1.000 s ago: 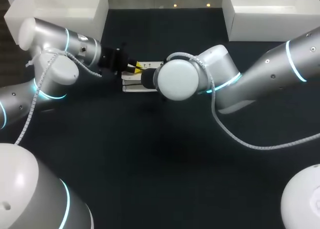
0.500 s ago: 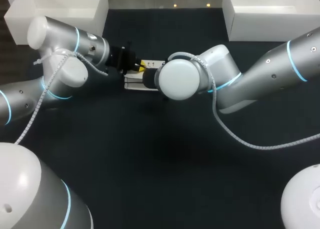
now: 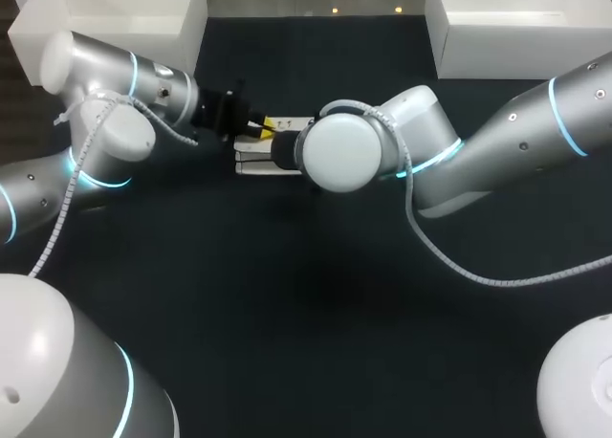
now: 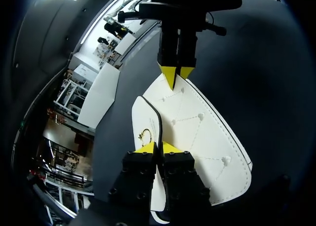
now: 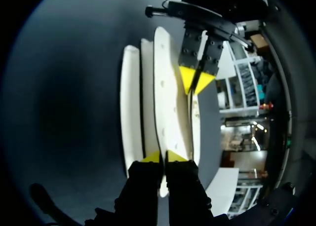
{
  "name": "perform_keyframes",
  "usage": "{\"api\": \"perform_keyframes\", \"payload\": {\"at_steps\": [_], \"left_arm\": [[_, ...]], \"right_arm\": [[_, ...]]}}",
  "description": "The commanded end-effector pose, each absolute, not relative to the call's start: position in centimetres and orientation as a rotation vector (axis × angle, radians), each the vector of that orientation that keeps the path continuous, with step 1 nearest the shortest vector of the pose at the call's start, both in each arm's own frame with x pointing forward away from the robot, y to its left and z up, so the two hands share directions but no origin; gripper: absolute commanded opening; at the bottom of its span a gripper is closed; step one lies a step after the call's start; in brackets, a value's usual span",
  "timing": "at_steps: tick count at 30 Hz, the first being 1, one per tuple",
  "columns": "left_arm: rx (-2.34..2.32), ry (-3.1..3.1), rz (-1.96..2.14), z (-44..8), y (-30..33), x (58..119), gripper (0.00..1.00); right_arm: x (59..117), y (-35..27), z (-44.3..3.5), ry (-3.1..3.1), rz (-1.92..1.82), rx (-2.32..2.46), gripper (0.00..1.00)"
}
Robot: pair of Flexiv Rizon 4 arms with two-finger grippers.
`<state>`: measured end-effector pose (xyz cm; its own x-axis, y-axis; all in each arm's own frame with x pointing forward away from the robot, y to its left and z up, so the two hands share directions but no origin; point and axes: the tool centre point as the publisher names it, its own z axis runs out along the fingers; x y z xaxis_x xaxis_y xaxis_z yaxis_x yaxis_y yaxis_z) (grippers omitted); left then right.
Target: Pick up the bag, open it, inspect its contents, close it, and place it on the opposite side
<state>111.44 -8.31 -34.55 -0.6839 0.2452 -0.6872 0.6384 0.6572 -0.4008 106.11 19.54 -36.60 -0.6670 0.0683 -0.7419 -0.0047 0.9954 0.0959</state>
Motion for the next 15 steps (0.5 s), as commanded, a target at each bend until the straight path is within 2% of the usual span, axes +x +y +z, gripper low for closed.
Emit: {"api": "perform_keyframes", "payload": {"at_steps": [1, 2, 3, 6, 7, 8, 12, 15], "left_arm": [[0.635, 2.283, -0.820, -34.7, -8.5, 111.7, 0.00], [0.635, 2.282, -0.823, -34.6, -8.4, 111.7, 0.09], [0.627, 2.282, -0.823, -34.5, -8.4, 111.7, 0.33], [0.603, 2.276, -0.829, -34.0, -8.2, 111.5, 0.46], [0.597, 2.274, -0.830, -33.8, -8.1, 111.5, 0.73], [0.585, 2.273, -0.839, -33.5, -8.0, 111.4, 0.80], [0.556, 2.271, -0.875, -32.4, -7.5, 111.0, 0.95], [0.544, 2.278, -0.908, -31.6, -7.2, 110.6, 0.96]], "right_arm": [[105.9, 19.2, -36.8, 2.297, 0.114, 0.043, 0.00], [105.9, 19.2, -36.8, 2.297, 0.114, 0.043, 0.00], [105.9, 19.2, -36.8, 2.297, 0.114, 0.043, 0.00], [105.9, 19.2, -36.8, 2.297, 0.114, 0.043, 0.00], [105.9, 19.2, -36.8, 2.297, 0.114, 0.043, 0.00], [105.9, 19.2, -36.8, 2.297, 0.114, 0.043, 0.00], [105.9, 19.2, -36.8, 2.297, 0.114, 0.043, 0.00], [105.8, 19.2, -36.7, 2.293, 0.115, 0.044, 0.00]]}}
